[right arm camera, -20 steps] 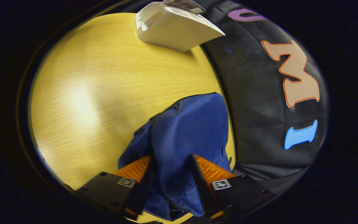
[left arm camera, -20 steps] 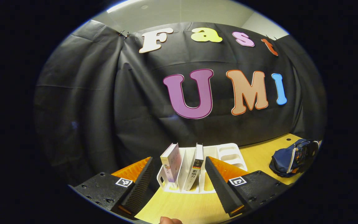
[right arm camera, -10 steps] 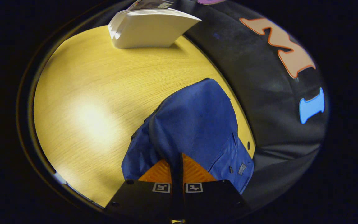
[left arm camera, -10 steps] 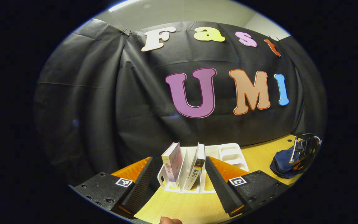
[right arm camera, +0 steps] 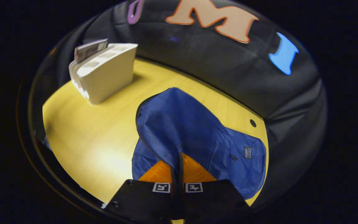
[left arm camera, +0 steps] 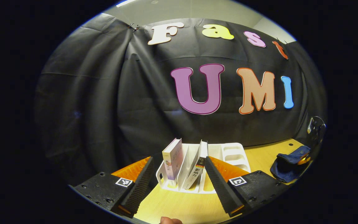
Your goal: Open the schoolbag, grab two books from the bookshelf and put them into the schoolbag.
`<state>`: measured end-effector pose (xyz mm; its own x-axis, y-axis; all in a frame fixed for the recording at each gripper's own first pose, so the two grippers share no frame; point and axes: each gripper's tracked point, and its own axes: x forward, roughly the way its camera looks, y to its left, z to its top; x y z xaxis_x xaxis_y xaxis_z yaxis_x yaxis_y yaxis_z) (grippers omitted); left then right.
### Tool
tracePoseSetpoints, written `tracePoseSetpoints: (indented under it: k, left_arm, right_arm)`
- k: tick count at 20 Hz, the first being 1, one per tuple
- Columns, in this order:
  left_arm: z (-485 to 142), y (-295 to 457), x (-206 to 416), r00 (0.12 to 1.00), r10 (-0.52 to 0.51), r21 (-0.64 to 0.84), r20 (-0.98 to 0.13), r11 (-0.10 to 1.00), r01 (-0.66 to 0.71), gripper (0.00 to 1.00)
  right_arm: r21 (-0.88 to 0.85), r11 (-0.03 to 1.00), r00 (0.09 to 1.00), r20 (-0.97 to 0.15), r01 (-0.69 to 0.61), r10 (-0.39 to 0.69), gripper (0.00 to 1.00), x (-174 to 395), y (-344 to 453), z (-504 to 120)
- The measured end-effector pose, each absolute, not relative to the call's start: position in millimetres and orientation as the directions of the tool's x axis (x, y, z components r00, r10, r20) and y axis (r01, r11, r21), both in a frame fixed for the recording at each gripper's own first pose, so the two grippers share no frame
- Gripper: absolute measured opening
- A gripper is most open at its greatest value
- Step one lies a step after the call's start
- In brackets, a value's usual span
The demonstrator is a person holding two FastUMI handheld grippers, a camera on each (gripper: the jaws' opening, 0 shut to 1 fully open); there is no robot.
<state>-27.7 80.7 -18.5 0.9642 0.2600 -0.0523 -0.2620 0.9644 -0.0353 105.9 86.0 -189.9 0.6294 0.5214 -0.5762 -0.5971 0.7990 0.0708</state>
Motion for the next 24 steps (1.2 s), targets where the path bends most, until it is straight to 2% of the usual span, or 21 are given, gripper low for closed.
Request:
tracePoseSetpoints:
  k: [3, 4, 5, 7, 8, 9, 12, 15, 18, 19, 24]
  left_arm:
    - [-21.6, 83.3, -16.8, 0.963, 0.265, -0.049, -0.055, 0.962, -0.267, 0.96]
    - [-21.3, 83.8, -13.7, 0.963, 0.265, -0.056, -0.055, 0.962, -0.268, 1.0]
    - [-22.7, 84.0, -9.6, 0.963, 0.265, -0.061, -0.056, 0.961, -0.269, 0.96]
    - [-21.8, 84.2, -0.8, 0.963, 0.264, -0.079, -0.051, 0.96, -0.268, 0.96]
    - [-22.7, 83.3, 5.3, 0.964, 0.262, -0.092, -0.05, 0.96, -0.265, 1.0]
    - [-24.2, 82.8, 10.9, 0.964, 0.261, -0.102, -0.05, 0.959, -0.265, 0.96]
    - [-34.3, 79.8, 33.5, 0.965, 0.254, -0.112, -0.069, 0.959, -0.26, 0.99]
    - [-51.3, 65.6, 65.6, 0.97, 0.222, -0.07, -0.097, 0.971, -0.229, 0.96]
    - [-75.9, 54.0, 98.0, 0.972, 0.192, 0.03, -0.134, 0.981, -0.19, 0.99]
    - [-85.6, 50.5, 109.9, 0.971, 0.185, 0.069, -0.152, 0.982, -0.176, 0.96]
    - [-123.0, 39.0, 153.3, 0.953, 0.151, 0.152, -0.262, 0.982, -0.114, 0.95]
  right_arm:
    - [0.275, 0.849, 0.671, -0.524, -0.451, 0.525, 0.04, 123.3, 54.9, -166.6]
    - [0.349, 0.85, 0.682, -0.508, -0.395, 0.526, 0.03, 126.9, 45.4, -162.7]
    - [0.411, 0.846, 0.695, -0.496, -0.341, 0.521, 0.03, 131.2, 34.8, -160.4]
    - [0.53, 0.814, 0.709, -0.478, -0.237, 0.518, 0.02, 135.4, 18.3, -160.6]
    - [0.591, 0.787, 0.72, -0.466, -0.179, 0.514, 0.04, 139.1, 11.0, -163.8]
    - [0.635, 0.761, 0.73, -0.457, -0.132, 0.508, 0.04, 141.6, 4.5, -168.4]
    - [0.722, 0.691, 0.76, -0.44, -0.017, 0.478, 0.03, 140.2, -12.1, -174.2]
    - [0.711, 0.703, 0.762, -0.448, -0.014, 0.467, 0.03, 140.8, -9.1, -173.4]
    - [0.721, 0.692, 0.764, -0.447, 0.001, 0.464, 0.03, 140.6, -8.8, -176.2]
    - [0.73, 0.683, 0.765, -0.448, 0.014, 0.463, 0.03, 141.1, -10.8, -176.5]
    - [0.737, 0.675, 0.767, -0.453, 0.036, 0.454, 0.04, 140.5, -12.8, -177.0]
